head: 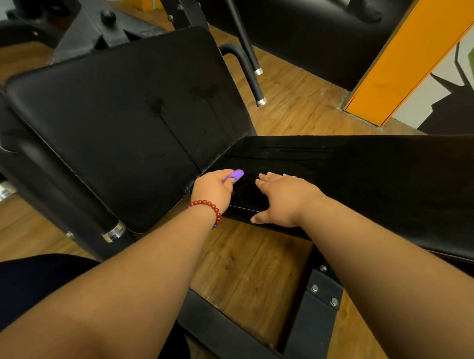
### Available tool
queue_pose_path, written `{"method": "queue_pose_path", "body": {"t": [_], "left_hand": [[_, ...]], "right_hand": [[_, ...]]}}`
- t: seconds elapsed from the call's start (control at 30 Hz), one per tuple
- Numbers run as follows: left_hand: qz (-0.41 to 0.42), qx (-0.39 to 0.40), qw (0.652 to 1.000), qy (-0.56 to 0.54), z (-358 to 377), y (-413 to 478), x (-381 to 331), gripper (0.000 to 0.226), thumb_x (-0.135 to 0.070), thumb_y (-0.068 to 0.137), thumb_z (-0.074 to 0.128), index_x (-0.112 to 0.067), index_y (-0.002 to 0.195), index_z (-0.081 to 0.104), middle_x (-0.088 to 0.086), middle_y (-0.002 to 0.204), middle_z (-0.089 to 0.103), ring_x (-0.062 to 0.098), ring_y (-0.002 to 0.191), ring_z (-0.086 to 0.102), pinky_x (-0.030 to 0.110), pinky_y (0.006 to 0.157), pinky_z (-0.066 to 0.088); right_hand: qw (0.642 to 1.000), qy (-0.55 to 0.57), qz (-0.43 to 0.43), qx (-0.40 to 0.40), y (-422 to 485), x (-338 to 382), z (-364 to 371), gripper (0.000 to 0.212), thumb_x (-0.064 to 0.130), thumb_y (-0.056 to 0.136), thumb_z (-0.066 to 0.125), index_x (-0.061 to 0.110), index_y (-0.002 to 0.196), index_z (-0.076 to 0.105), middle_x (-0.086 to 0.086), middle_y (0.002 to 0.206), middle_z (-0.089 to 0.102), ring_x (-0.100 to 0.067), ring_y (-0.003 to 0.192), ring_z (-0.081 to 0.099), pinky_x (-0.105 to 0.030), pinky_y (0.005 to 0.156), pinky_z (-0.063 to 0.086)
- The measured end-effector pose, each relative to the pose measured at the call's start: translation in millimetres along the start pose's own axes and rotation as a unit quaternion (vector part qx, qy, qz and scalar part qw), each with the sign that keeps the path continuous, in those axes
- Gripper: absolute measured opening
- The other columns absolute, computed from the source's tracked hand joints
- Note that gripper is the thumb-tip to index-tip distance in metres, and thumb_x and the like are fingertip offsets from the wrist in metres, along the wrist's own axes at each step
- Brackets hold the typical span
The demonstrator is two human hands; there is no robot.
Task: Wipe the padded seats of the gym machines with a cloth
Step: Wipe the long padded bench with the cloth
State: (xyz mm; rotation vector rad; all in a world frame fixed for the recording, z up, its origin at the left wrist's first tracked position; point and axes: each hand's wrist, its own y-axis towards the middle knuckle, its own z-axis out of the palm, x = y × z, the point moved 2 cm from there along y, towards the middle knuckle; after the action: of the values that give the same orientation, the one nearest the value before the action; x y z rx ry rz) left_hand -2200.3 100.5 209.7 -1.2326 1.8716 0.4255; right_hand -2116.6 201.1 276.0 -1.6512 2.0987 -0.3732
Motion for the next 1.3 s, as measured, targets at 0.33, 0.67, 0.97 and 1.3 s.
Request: {"method": "queue_pose_path", "body": {"t": [0.33, 0.67, 0.97, 1.3], "left_hand": [[0.068, 0.016, 0.996, -0.051, 10.6, -3.7, -0.3, 0.032, -0.021, 0.099, 0.052, -0.024, 0.130, 0.060, -0.004, 0.128, 0.062, 0.012, 0.119, 0.055, 0.020, 0.096, 0.037], [0.032, -0.004, 0.998, -0.056, 0.9, 5.9, 18.9, 0.031, -0.020, 0.100, 0.050, -0.024, 0.129, 0.061, -0.002, 0.126, 0.063, 0.016, 0.118, 0.055, 0.027, 0.101, 0.040], [0.012, -0.001, 0.998, -0.064, -4.2, 12.3, 26.1, 0.034, -0.023, 0.101, 0.049, -0.028, 0.134, 0.056, -0.002, 0.119, 0.064, 0.017, 0.109, 0.058, 0.032, 0.100, 0.045], [0.074, 0.000, 0.997, -0.024, 2.1, 7.0, 19.4, 0.036, -0.021, 0.099, 0.052, -0.023, 0.134, 0.056, -0.003, 0.135, 0.058, 0.014, 0.127, 0.050, 0.029, 0.109, 0.034]], "right_hand": [[1.000, 0.002, -0.002, -0.014, 0.6, 0.5, 1.4, 0.086, 0.055, 0.090, 0.057, 0.019, 0.155, 0.013, 0.000, 0.162, 0.013, -0.018, 0.148, 0.013, -0.034, 0.118, 0.016], [1.000, -0.005, -0.008, 0.000, 5.8, -0.2, 2.5, 0.086, 0.057, 0.090, 0.055, 0.021, 0.155, 0.012, 0.002, 0.163, 0.010, -0.017, 0.149, 0.012, -0.034, 0.118, 0.015], [1.000, 0.000, -0.005, 0.004, 6.0, -0.7, 3.3, 0.086, 0.057, 0.090, 0.055, 0.022, 0.155, 0.011, 0.002, 0.163, 0.009, -0.017, 0.149, 0.011, -0.035, 0.119, 0.014], [1.000, -0.012, -0.007, 0.004, 4.7, 1.8, 1.8, 0.085, 0.056, 0.091, 0.054, 0.020, 0.155, 0.011, 0.002, 0.163, 0.009, -0.017, 0.149, 0.011, -0.035, 0.119, 0.014]]}}
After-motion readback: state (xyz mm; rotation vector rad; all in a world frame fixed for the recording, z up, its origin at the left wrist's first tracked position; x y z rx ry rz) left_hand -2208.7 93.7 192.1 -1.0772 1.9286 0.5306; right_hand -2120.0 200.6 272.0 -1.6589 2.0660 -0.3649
